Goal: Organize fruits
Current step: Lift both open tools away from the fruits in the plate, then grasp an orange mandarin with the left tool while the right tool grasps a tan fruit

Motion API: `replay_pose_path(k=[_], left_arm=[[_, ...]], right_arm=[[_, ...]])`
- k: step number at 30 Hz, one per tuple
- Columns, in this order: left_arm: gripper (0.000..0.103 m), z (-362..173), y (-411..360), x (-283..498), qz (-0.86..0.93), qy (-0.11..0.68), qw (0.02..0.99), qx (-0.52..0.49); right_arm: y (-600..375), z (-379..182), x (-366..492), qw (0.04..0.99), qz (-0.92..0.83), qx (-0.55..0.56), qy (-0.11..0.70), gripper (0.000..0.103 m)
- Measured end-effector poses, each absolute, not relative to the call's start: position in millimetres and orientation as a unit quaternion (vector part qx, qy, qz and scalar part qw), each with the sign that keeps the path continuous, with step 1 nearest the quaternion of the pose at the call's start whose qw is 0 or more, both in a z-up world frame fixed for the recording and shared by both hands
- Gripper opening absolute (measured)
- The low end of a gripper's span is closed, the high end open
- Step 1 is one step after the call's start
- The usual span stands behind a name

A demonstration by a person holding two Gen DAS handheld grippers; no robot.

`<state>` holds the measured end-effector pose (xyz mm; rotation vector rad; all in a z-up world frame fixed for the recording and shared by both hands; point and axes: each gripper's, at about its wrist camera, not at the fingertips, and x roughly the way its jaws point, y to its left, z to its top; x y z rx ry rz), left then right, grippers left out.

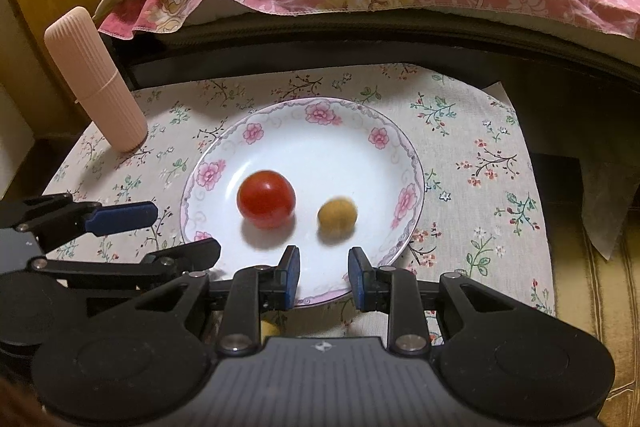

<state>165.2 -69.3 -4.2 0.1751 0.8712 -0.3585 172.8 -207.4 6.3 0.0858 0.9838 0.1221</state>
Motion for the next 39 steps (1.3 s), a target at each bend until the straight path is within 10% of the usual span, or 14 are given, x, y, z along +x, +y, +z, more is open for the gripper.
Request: replay_pose_path(k=[39], left_arm=[[0.07, 7, -50, 135, -0.195, 0.423, 0.88, 0.098]], right_arm=[[-190, 15, 140, 0.874, 0.096, 0.027, 0.475, 0.029]])
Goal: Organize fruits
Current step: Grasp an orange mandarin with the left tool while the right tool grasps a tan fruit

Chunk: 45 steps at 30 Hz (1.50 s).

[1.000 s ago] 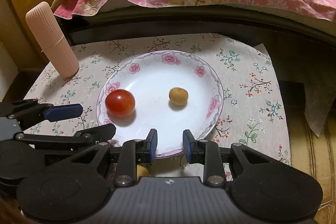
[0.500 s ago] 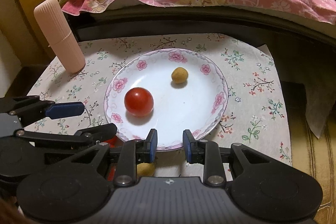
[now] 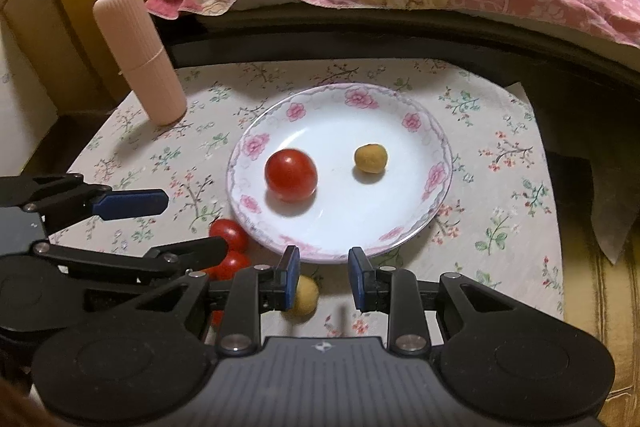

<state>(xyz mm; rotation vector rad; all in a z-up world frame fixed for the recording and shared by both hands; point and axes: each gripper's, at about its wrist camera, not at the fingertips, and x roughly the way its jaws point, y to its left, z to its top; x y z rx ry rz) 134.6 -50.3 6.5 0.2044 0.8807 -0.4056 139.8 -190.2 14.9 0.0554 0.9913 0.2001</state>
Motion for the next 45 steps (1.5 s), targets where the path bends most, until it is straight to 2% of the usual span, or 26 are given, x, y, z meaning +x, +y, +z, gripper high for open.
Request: replay_pose_path(k=[17, 29, 35, 41, 45], left_arm=[[0.071, -14, -17, 92, -0.225, 0.442, 0.858, 0.132], [0.069, -35, -9, 90, -0.232, 0.454, 0.85, 0.131], [0.059, -41, -11, 97, -0.227, 0.465, 0.848, 0.114], [0.053, -40, -12, 98, -0.218, 0.463, 0.852, 0.113], [0.042, -39, -12, 98, -0.216, 0.463, 0.851, 0.117]], right_arm=[[-183, -1, 122, 0.855, 0.128, 0.014, 0.503, 0.029], [-172, -21, 136, 0.853, 0.128, 0.0, 0.506, 0.029], [-167, -25, 138, 0.849, 0.135, -0.004, 0.511, 0.029], [-165, -26, 140, 0.852, 0.134, -0.009, 0.507, 0.029], [-160, -26, 139, 0.851, 0.132, -0.024, 0.508, 0.029]])
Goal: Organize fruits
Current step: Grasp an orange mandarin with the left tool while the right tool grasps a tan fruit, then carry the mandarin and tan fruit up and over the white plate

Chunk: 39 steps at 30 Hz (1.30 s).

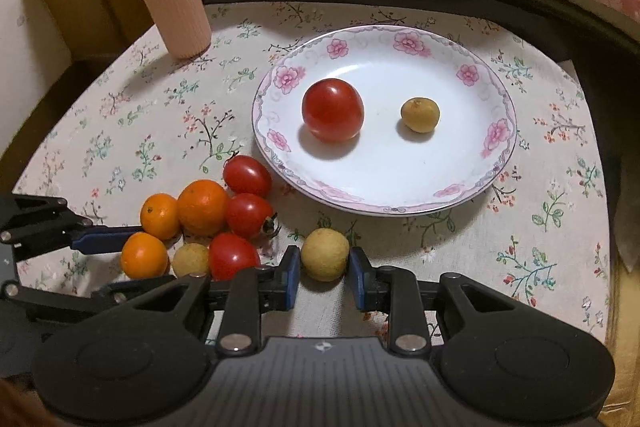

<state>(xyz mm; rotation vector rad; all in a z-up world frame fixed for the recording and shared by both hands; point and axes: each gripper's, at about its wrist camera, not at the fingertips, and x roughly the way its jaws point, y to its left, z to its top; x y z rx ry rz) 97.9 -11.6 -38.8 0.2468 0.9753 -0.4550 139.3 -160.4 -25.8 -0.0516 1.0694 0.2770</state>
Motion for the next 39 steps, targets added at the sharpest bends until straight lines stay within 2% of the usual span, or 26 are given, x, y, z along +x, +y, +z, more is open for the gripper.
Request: replay_pose_path(k=[39], left_arm=[[0.041, -38, -40, 75, -0.237, 0.475, 0.832, 0.159]], right_arm=[[-177, -22, 91, 0.849, 0.126, -0.018, 0.513, 0.029]])
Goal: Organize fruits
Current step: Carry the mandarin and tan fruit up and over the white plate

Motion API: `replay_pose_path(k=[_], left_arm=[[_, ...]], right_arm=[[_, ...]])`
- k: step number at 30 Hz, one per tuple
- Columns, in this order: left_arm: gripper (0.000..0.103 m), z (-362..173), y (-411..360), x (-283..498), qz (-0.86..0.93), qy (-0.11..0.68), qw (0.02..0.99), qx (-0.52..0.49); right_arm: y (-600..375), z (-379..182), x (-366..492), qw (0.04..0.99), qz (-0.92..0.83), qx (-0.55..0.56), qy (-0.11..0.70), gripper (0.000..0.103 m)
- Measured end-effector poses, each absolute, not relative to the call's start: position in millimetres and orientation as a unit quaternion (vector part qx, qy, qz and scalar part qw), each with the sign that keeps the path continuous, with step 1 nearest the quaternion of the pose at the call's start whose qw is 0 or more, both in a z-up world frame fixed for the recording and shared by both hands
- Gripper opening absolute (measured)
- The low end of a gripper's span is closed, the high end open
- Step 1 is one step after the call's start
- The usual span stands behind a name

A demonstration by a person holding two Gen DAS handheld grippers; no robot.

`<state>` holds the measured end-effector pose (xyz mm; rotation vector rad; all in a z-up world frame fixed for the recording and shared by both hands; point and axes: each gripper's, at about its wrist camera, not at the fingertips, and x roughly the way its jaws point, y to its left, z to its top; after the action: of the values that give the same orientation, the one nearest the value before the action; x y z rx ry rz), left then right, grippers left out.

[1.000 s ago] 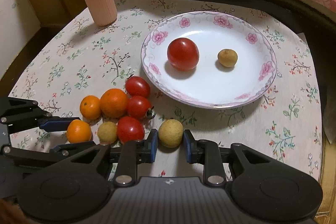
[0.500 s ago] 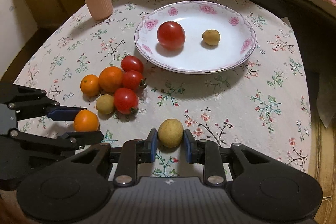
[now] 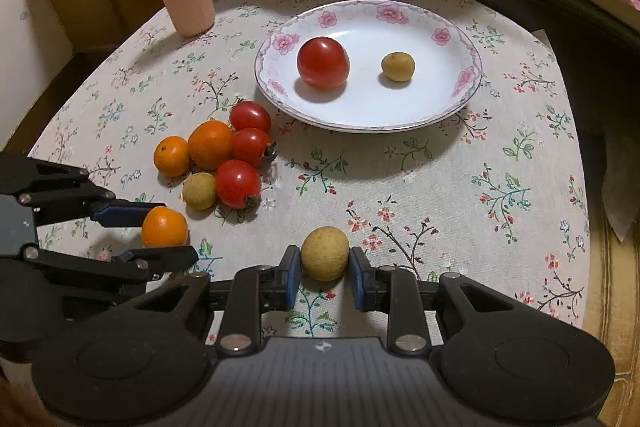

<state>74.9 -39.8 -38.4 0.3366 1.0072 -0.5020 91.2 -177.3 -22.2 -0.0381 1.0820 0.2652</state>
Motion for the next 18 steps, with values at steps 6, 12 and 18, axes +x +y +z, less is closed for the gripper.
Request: replay_pose_path(k=[6, 12, 18], left_arm=[[0.041, -37, -45, 76, -0.242, 0.475, 0.829, 0.166], [0.041, -32, -49, 75, -0.254, 0.47, 0.829, 0.167], [0.041, -15, -49, 83, -0.252, 0.45, 0.842, 0.157]], right_arm=[[-178, -22, 86, 0.849, 0.127, -0.033, 0.512, 0.029], [-178, -20, 88, 0.848, 0.125, -0.031, 0.514, 0.029], [-177, -8, 90, 0.856, 0.129, -0.023, 0.501, 0.029]])
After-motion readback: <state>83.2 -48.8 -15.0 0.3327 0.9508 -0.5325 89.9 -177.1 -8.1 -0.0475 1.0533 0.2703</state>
